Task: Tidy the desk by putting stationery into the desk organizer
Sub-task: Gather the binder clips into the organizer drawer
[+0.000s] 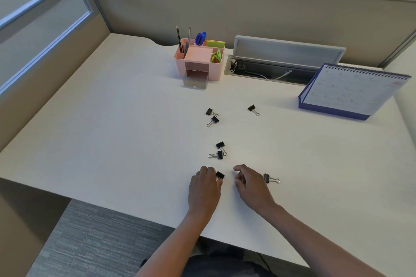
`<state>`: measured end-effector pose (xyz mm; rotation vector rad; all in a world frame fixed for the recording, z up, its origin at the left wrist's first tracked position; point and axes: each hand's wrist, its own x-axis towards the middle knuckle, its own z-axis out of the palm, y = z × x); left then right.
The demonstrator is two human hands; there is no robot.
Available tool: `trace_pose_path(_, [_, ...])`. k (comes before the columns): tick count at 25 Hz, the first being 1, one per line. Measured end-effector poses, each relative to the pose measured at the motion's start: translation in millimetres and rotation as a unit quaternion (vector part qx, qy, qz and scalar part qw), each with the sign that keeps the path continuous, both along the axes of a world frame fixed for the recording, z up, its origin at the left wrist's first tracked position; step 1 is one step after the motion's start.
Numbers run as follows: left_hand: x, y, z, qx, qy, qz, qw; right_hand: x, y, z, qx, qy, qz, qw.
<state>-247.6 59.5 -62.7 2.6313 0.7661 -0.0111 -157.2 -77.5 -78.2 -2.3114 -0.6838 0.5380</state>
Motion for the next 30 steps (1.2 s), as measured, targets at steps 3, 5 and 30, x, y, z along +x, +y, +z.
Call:
trace_pose_path(3, [2,3,-2,0.001,0.001,-0.001,1.000,0,3,0,0.003,0.009,0.006,1.000])
trace_pose_path(5, [5,5,-3,0.010,0.018,-0.015,1.000,1,6,0,0.009,0.022,0.014,1.000])
trace_pose_path(30, [124,143,29,-0.083,-0.175,-0.126,0.973,91,119,49,0.061,-0.089,-0.067,0.992])
